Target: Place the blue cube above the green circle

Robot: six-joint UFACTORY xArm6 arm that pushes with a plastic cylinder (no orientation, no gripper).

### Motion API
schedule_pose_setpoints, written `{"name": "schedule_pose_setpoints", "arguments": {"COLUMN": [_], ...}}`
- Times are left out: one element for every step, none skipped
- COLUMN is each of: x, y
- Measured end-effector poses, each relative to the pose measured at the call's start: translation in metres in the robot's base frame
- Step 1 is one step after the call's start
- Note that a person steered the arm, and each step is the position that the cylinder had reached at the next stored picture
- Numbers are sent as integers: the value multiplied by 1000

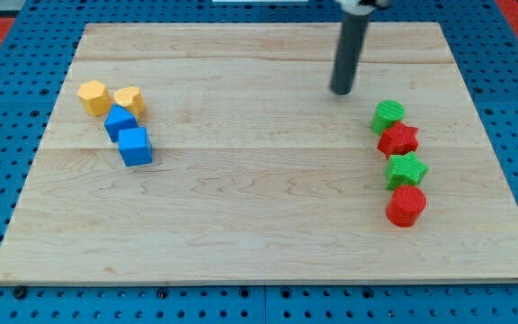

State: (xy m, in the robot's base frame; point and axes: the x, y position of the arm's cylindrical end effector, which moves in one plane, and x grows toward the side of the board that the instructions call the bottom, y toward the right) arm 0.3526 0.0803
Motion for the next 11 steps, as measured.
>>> {"name": "schedule_pose_setpoints", "arguments": {"x": [59,146,147,112,90,86,97,140,146,94,36], "y": [-65,-137,-265,-327,-289,-172,-172,-239,-162,-80,-33]}}
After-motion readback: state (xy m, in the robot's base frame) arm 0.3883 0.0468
